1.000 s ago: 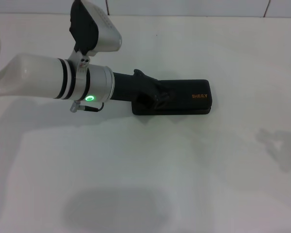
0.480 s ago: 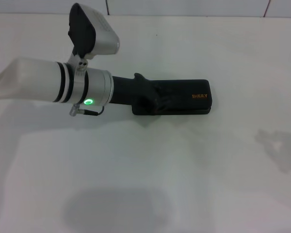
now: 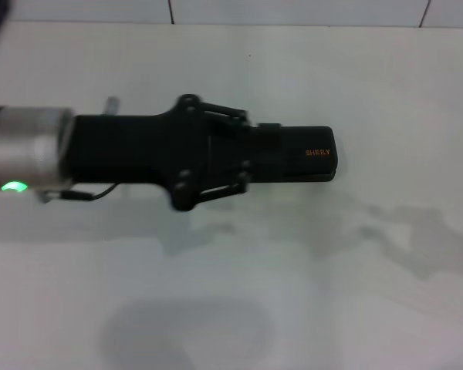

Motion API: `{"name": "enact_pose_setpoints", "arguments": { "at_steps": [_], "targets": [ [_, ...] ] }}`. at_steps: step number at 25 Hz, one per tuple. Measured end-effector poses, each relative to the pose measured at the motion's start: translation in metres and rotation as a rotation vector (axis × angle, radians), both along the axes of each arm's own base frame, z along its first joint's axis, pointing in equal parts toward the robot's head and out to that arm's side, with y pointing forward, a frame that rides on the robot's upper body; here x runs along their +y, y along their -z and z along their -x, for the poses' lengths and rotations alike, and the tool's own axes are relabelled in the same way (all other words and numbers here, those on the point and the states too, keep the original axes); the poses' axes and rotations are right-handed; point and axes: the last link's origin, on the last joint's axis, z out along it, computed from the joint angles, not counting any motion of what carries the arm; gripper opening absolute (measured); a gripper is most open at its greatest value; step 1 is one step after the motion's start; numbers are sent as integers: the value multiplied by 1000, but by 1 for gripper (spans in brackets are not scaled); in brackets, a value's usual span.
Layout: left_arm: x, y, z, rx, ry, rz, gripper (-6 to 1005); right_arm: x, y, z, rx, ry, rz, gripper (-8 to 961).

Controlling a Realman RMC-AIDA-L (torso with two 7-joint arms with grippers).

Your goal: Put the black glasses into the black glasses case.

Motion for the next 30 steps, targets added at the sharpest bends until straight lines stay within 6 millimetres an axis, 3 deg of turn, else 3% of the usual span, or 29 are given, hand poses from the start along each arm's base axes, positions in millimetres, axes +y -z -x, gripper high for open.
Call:
{"name": "enact_pose_setpoints", "arguments": {
  "at_steps": [5,10,12,13,18,24,30],
  "targets": [
    [-10,-16,23,-32,-33,-9,276,22,18,31,3,-119,81,237],
    [-13,-23,35,-52,-61,-16,350,43,34,57,-5,-176,129,450],
    [-13,-23,38,-49,-64,-14,597,49,41,67,-12,-203,151,611],
    [-14,-23,38,-46,-62,-14,624,50,44,71,-12,-215,164,691],
    [-14,-25,42,-26,-55,-22,759,50,57,86,2,-257,239,752],
    [-14,-29,47,-13,-54,-33,760,48,59,87,16,-250,253,826],
    [-15,-27,50,-11,-67,-26,759,47,59,86,19,-244,257,826]
  ]
}}
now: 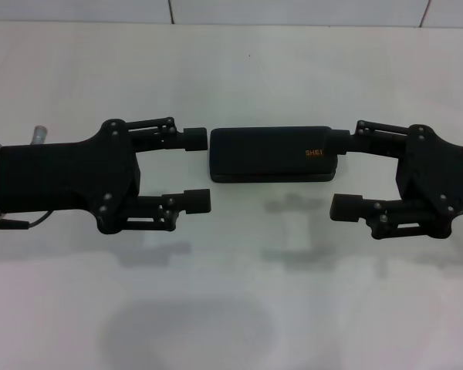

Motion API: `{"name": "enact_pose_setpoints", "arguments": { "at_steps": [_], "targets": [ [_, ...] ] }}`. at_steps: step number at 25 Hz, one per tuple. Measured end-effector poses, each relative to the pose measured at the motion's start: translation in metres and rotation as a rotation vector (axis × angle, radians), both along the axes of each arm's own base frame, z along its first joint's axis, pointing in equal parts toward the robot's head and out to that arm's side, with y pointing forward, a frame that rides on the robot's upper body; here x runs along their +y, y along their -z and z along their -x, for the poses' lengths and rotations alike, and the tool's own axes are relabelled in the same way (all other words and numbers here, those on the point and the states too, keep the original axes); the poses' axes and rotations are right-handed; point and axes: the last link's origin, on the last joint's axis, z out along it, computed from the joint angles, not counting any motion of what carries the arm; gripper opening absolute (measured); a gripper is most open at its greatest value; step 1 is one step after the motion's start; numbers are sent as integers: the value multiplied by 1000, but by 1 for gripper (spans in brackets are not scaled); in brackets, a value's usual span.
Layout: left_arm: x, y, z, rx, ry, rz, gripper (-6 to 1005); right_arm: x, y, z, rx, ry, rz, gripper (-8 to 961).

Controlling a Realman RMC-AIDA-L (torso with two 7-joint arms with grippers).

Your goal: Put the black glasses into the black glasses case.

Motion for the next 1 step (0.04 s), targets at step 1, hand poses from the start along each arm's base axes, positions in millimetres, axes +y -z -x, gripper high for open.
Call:
{"name": "enact_pose_setpoints", "arguments": {
  "at_steps": [1],
  "targets": [
    [0,0,0,-1,1,-1,759,0,0,0,0,0,0,826]
  ]
}}
